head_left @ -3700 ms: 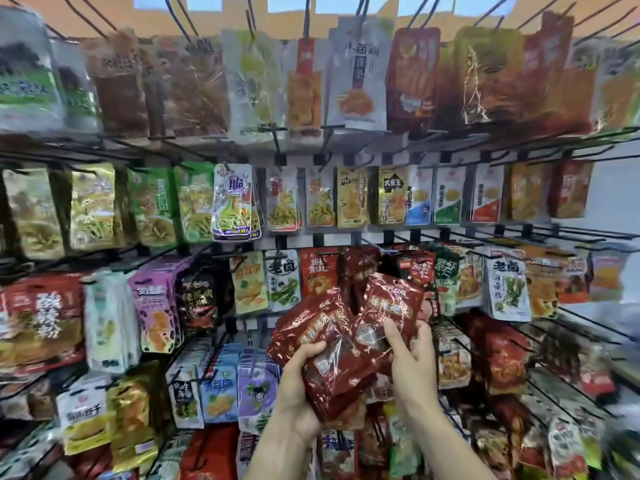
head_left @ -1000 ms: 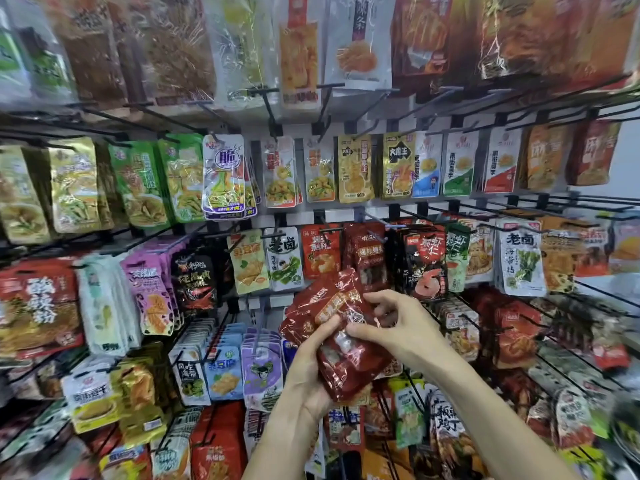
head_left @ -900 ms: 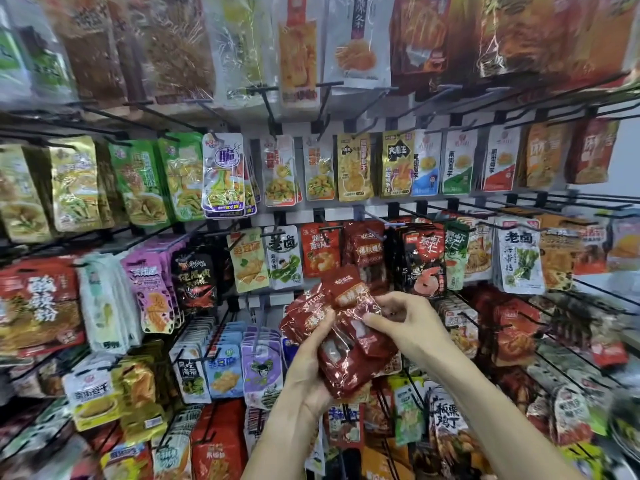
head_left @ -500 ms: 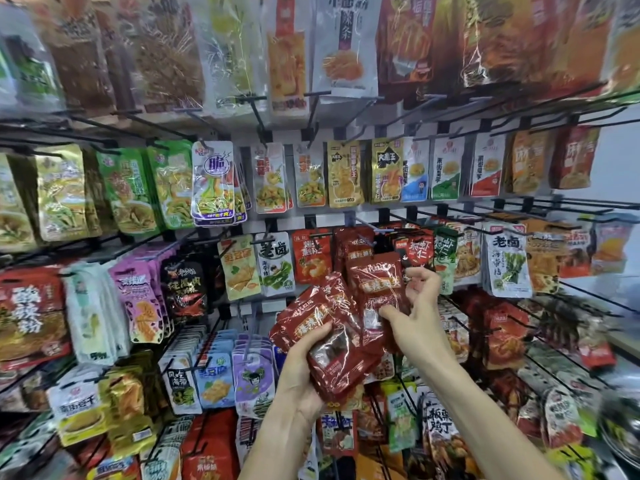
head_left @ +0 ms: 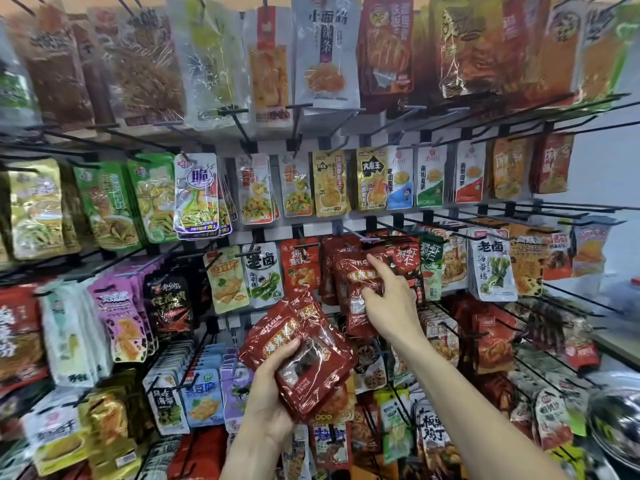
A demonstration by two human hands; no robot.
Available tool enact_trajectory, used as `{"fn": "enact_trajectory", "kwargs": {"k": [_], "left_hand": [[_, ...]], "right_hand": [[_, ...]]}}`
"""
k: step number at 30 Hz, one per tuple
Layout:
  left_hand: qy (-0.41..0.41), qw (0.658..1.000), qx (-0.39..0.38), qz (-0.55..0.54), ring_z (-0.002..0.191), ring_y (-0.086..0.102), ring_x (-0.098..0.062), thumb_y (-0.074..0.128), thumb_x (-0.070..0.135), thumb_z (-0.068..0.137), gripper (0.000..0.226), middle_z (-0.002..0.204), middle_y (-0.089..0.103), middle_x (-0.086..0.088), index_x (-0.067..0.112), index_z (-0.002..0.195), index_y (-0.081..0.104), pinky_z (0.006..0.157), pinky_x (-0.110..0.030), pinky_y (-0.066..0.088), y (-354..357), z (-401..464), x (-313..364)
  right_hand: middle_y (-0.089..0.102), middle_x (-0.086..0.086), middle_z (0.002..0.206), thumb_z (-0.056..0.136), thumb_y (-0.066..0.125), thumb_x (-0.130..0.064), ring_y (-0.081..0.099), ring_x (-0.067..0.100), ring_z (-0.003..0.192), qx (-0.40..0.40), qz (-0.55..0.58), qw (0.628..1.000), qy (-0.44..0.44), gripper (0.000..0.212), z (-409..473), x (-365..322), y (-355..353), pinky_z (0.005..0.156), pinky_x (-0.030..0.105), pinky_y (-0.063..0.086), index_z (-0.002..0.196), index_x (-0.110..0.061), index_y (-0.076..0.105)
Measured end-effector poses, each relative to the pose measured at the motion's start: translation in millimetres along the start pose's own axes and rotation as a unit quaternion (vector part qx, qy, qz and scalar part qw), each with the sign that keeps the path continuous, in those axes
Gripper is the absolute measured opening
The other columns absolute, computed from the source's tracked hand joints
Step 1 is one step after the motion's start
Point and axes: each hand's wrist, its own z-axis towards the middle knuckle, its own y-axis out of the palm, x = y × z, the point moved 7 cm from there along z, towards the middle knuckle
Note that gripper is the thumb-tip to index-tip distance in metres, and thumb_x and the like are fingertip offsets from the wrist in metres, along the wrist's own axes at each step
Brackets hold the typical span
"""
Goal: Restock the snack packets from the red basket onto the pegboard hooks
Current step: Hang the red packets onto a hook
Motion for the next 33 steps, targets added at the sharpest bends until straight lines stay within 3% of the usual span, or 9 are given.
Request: {"fn": "enact_trajectory", "kwargs": {"k": [4,9,16,19,22,25,28,31,33], "left_hand": [[-0.001,1.0,-0.002,-0.005,0.089,0.073,-0.046,0.077,0.016,0.079,0.045,0.11,0.074,-0.03,-0.002,0.12,0.067,0.078,-0.063,0.058,0,-2,3],[-0.001,1.0,-0.009,0.0,0.091,0.072,-0.047,0.078,0.016,0.077,0.048,0.112,0.074,-0.03,-0.002,0.12,0.067,0.081,-0.064,0.057,2,-4,4],[0.0,1.0,-0.01,-0.002,0.091,0.072,-0.046,0.077,0.015,0.077,0.047,0.113,0.074,-0.03,-0.002,0.119,0.068,0.083,-0.063,0.056,5,-7,7],[0.005,1.0,-0.014,-0.007,0.084,0.074,-0.044,0.075,0.014,0.079,0.04,0.107,0.075,-0.029,-0.003,0.116,0.069,0.08,-0.063,0.057,6,-9,10],[0.005,1.0,-0.023,-0.014,0.082,0.074,-0.045,0.072,0.013,0.084,0.034,0.105,0.075,-0.03,-0.003,0.113,0.07,0.079,-0.064,0.056,6,-13,11],[0.005,0.999,-0.023,-0.021,0.082,0.074,-0.045,0.07,0.012,0.086,0.03,0.103,0.075,-0.03,-0.003,0.113,0.07,0.078,-0.064,0.056,6,-15,12],[-0.002,0.999,-0.025,-0.029,0.083,0.073,-0.045,0.068,0.011,0.089,0.03,0.104,0.075,-0.03,-0.003,0.115,0.068,0.075,-0.063,0.059,7,-18,13],[-0.012,0.999,-0.026,-0.029,0.082,0.074,-0.046,0.069,0.011,0.088,0.032,0.105,0.074,-0.031,-0.003,0.117,0.067,0.07,-0.061,0.061,8,-19,12],[-0.013,0.999,-0.028,-0.028,0.081,0.074,-0.045,0.069,0.012,0.088,0.033,0.106,0.074,-0.03,-0.003,0.117,0.067,0.071,-0.062,0.061,8,-20,13]], "right_hand": [[0.042,0.003,0.147,0.105,0.051,-0.015,0.036,0.022,0.132,-0.011,-0.004,1.0,-0.001,0.066,0,1,0,0.104,0.039,0.032,0.159,-0.046,0.03],[0.042,-0.003,0.118,0.104,0.051,-0.019,0.053,0.018,0.108,0.007,-0.019,1.0,-0.004,0.07,4,0,1,0.092,0.039,0.05,0.158,-0.054,0.025],[0.039,0.002,0.133,0.105,0.045,-0.026,0.057,0.018,0.107,0.002,-0.035,0.999,0.0,0.065,10,-3,4,0.092,0.042,0.051,0.159,-0.053,0.023],[0.04,0.011,0.149,0.102,0.045,-0.033,0.063,0.028,0.111,0.01,-0.071,0.997,0.01,0.064,18,-4,4,0.102,0.051,0.049,0.159,-0.052,0.024],[0.052,0.016,0.142,0.092,0.042,-0.042,0.059,0.024,0.084,0.011,-0.064,0.998,0.016,0.069,22,-1,7,0.083,0.043,0.052,0.157,-0.054,0.023],[0.063,0.023,0.127,0.08,0.039,-0.046,0.041,0.018,0.074,0.017,-0.038,0.999,0.008,0.073,21,6,8,0.076,0.039,0.037,0.149,-0.066,0.022],[0.057,0.013,0.135,0.08,0.04,-0.046,0.048,0.023,0.087,0.029,-0.042,0.999,0.001,0.064,22,3,6,0.087,0.054,0.047,0.132,-0.081,0.027],[0.06,0.014,0.134,0.077,0.039,-0.048,0.046,0.024,0.09,0.015,-0.044,0.999,0.017,0.058,29,6,9,0.083,0.047,0.036,0.111,-0.093,0.024],[0.064,0.016,0.128,0.074,0.039,-0.053,0.043,0.023,0.088,0.014,-0.038,0.999,0.018,0.063,28,9,8,0.08,0.044,0.031,0.121,-0.091,0.022]]}}
